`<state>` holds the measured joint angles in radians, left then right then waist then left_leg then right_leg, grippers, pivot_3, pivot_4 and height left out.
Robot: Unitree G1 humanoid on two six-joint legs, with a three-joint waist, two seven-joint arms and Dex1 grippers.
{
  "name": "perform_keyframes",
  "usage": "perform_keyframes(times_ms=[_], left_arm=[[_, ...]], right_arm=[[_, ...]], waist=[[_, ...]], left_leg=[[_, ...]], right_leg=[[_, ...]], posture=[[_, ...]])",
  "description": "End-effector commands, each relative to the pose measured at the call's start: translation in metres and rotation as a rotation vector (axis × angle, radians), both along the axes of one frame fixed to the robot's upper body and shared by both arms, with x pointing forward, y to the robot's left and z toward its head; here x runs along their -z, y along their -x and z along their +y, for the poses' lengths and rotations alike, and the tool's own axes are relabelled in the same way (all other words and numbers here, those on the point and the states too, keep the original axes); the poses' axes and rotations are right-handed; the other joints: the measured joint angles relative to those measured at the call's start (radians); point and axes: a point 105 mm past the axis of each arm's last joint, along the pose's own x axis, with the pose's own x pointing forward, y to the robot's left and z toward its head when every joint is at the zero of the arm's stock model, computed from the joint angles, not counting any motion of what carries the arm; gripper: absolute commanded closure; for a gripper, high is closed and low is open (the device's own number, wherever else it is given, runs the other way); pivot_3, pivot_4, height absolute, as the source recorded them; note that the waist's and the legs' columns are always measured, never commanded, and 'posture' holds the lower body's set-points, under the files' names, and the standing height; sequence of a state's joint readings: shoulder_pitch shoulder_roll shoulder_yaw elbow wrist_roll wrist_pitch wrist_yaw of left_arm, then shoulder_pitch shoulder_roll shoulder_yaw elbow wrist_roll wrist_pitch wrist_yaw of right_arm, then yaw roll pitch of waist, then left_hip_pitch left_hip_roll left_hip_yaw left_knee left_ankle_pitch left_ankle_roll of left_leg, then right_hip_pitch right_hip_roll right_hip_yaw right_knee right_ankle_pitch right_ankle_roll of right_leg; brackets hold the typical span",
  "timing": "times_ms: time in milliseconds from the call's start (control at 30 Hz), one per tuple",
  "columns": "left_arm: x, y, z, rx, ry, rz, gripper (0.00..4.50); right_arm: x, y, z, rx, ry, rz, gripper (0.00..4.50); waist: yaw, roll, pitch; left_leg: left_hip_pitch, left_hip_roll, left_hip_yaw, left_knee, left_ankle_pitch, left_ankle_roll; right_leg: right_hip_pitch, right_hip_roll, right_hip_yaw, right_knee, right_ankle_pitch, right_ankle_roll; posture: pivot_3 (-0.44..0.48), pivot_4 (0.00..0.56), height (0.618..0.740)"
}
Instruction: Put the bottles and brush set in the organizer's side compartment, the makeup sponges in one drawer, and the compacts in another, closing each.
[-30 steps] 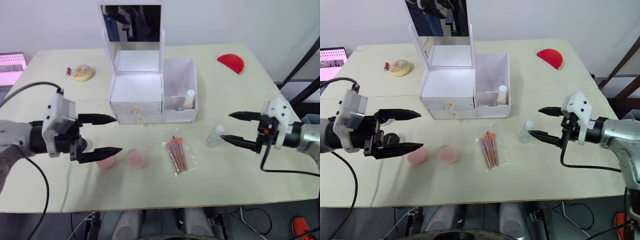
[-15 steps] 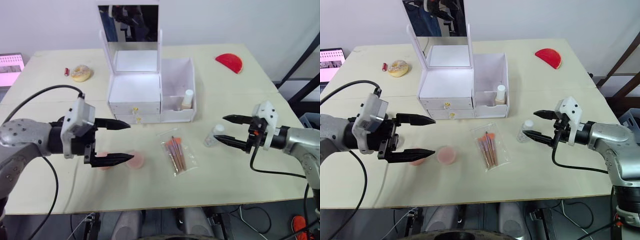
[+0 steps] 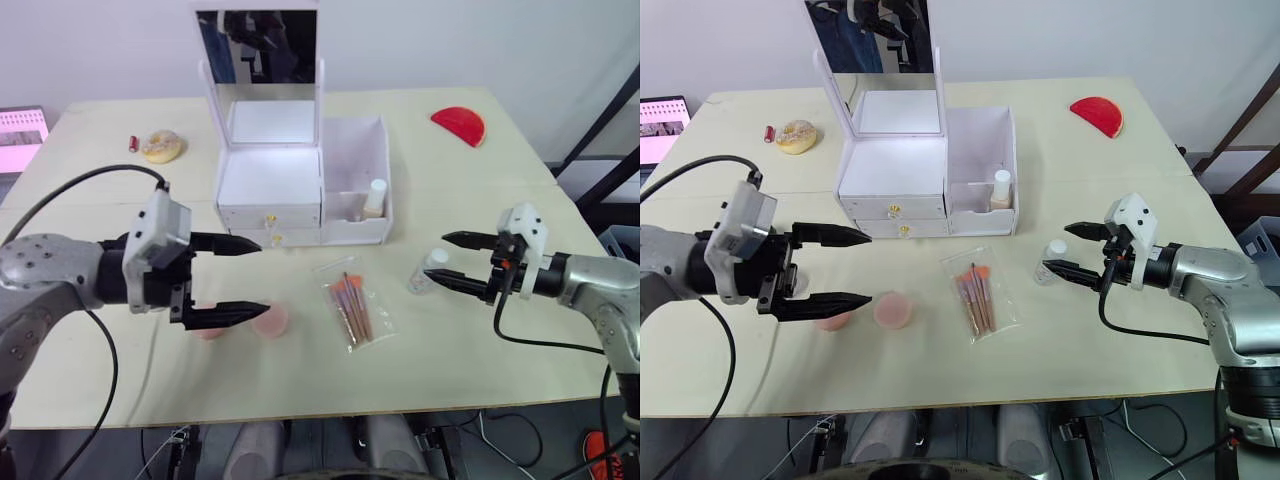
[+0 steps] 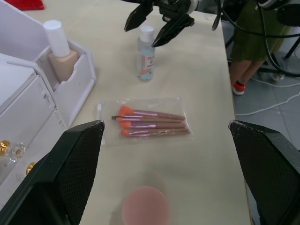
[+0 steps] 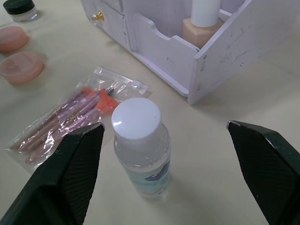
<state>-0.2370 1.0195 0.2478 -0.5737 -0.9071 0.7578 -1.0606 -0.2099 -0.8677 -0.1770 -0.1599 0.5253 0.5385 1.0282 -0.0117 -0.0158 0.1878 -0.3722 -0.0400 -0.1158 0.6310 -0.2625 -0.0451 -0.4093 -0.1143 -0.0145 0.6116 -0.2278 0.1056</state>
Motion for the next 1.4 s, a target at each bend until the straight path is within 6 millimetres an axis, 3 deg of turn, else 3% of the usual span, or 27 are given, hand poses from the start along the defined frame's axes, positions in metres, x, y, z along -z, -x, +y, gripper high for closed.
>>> perform_keyframes(times_ms=[33, 167, 200, 533, 633, 867, 1000, 1167, 1400], left_arm=[[-0.008, 0.002, -0.002, 0.005, 0.005, -0.033, 0.00], [-0.008, 0.001, -0.002, 0.003, 0.005, -0.031, 0.00], [-0.008, 0.001, -0.002, 0.002, 0.006, -0.031, 0.00], [-0.004, 0.001, 0.001, -0.003, -0.003, -0.017, 0.00], [-0.002, 0.001, 0.001, -0.005, -0.007, -0.014, 0.00], [0.001, -0.002, 0.005, -0.019, -0.012, -0.008, 0.00], [0.001, -0.003, 0.005, -0.026, -0.002, -0.008, 0.00], [0.000, -0.004, 0.005, -0.042, 0.009, -0.016, 0.00], [-0.006, -0.006, 0.003, -0.068, 0.029, -0.042, 0.00]], right_arm=[[-0.010, -0.001, 0.003, -0.013, -0.024, -0.033, 1.79], [-0.010, -0.001, 0.006, -0.022, -0.024, -0.030, 3.69], [-0.010, -0.001, 0.007, -0.023, -0.025, -0.030, 3.84], [-0.032, 0.002, 0.017, -0.060, -0.064, -0.069, 3.84], [-0.051, 0.000, 0.027, -0.088, -0.078, -0.109, 3.84], [-0.117, -0.005, 0.075, -0.209, -0.118, -0.209, 3.84], [-0.130, -0.023, 0.087, -0.151, -0.116, -0.186, 3.84], [-0.127, -0.048, 0.109, -0.088, -0.056, -0.183, 3.84], [-0.109, -0.069, 0.118, -0.029, 0.002, -0.162, 3.84]], waist=[[0.000, 0.000, 0.000], [0.000, 0.000, 0.000], [0.000, 0.000, 0.000], [-0.001, 0.000, 0.000], [-0.002, 0.000, 0.000], [-0.003, 0.000, 0.000], [0.000, -0.001, 0.000], [-0.003, -0.001, 0.000], [-0.004, -0.001, 0.000]], left_leg=[[0.000, 0.000, 0.000, 0.000, 0.000, 0.000], [0.000, 0.000, 0.000, 0.000, 0.000, 0.000], [0.000, 0.000, 0.000, 0.000, 0.000, 0.000], [0.000, 0.000, 0.000, 0.000, 0.000, 0.000], [0.000, 0.000, 0.000, 0.000, 0.000, 0.000], [0.000, 0.001, 0.000, 0.000, 0.000, 0.000], [-0.001, 0.001, -0.001, -0.001, 0.000, 0.000], [-0.001, 0.000, 0.000, 0.000, 0.000, 0.000], [-0.002, 0.000, 0.000, -0.001, 0.000, 0.000]], right_leg=[[0.000, 0.000, 0.000, 0.000, 0.000, 0.000], [0.000, 0.000, 0.000, 0.000, 0.000, 0.000], [0.000, 0.000, 0.000, 0.000, 0.000, 0.000], [0.000, 0.000, 0.000, 0.000, 0.000, 0.000], [0.000, 0.000, 0.001, 0.000, 0.000, 0.000], [-0.001, 0.001, 0.001, 0.001, 0.000, 0.000], [-0.002, 0.001, 0.000, 0.000, 0.000, -0.001], [-0.003, 0.001, 0.001, 0.000, 0.000, -0.001], [-0.004, 0.001, 0.001, 0.000, 0.002, 0.002]], posture=[[0.000, 0.150, 0.739], [0.000, 0.150, 0.739], [0.000, 0.150, 0.739], [0.000, 0.150, 0.739], [0.000, 0.150, 0.739], [0.000, 0.150, 0.739], [0.000, 0.150, 0.739], [0.000, 0.150, 0.739], [0.000, 0.150, 0.739]])
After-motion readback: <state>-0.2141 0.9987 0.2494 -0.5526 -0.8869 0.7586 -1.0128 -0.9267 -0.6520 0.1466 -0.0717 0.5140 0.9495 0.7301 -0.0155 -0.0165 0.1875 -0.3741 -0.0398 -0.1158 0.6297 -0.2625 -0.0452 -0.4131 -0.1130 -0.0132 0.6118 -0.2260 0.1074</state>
